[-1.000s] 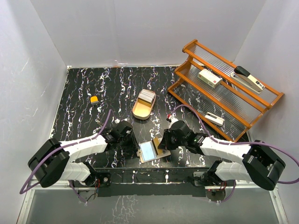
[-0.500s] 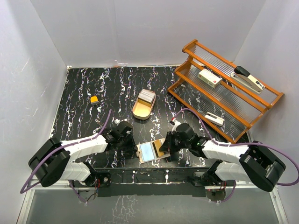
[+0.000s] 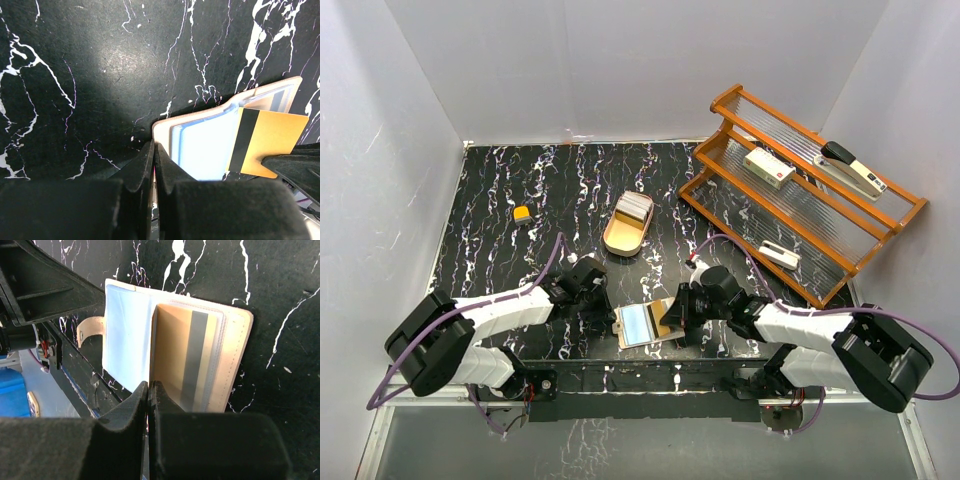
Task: Put the credit cards into the card holder
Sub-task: Insert the credit card into the card holder.
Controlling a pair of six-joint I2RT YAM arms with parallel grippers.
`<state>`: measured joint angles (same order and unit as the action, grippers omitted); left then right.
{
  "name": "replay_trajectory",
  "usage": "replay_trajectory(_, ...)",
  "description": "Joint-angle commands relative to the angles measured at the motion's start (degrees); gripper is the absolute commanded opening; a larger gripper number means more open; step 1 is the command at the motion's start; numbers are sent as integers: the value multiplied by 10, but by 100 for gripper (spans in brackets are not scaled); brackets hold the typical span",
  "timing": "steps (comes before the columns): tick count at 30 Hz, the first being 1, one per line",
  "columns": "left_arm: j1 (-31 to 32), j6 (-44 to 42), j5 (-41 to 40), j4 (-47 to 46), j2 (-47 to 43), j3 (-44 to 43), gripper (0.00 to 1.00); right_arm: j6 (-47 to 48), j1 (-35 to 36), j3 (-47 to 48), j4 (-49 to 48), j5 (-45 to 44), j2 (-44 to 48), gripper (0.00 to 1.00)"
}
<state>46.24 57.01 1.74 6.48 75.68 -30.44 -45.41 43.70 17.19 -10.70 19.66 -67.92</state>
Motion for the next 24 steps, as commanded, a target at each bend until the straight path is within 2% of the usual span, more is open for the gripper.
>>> replay_trajectory(1,1,-8,-20,23,17,-7,0,-6,0,-4,-25,5,21,0)
replay_trajectory(8,1,-14,-28,35,21,-15,0,-12,0,-2,14,-23,72,0)
replay_trajectory(13,1,-14,-23,31,25,-20,0,-14,0,-6,11,-24,55,0)
replay_trajectory(24,1,6,-11,6,25,4,0,-64,0,-47,-105,8,-18,0)
